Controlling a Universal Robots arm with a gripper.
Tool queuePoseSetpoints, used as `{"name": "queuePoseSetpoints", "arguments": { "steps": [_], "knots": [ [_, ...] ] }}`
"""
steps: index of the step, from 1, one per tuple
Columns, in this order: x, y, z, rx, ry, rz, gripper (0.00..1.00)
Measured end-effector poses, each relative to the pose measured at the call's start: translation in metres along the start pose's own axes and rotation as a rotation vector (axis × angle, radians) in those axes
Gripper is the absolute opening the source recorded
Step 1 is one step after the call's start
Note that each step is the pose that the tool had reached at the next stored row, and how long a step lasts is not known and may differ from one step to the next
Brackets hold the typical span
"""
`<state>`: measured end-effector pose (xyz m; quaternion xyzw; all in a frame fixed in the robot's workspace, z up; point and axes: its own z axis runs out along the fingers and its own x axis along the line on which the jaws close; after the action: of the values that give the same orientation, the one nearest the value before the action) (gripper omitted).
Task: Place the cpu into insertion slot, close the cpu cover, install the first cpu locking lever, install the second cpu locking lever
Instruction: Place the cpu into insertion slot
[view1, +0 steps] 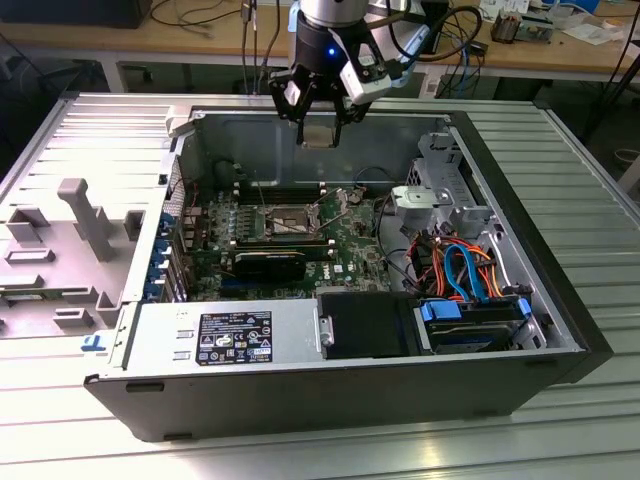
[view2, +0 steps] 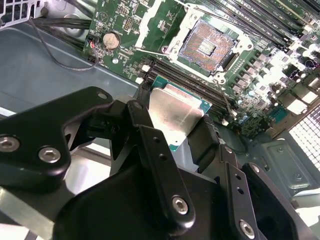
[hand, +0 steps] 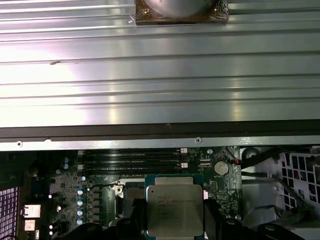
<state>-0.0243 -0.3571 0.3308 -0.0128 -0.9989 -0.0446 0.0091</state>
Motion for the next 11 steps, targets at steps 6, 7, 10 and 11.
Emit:
{"name": "queuePoseSetpoints", "arguments": {
  "steps": [6, 7, 10, 11],
  "knots": [
    [0.0002, -0.0004, 0.0047, 0.0000, 0.0000, 0.000, 0.55],
    [0.0002, -0.0004, 0.0048, 0.0001, 0.0000, 0.000, 0.55],
    [0.0003, -0.0005, 0.0052, 0.0000, 0.0000, 0.000, 0.55],
    [0.0006, -0.0007, 0.0073, 0.0001, 0.0000, 0.000, 0.55]
  ]
}}
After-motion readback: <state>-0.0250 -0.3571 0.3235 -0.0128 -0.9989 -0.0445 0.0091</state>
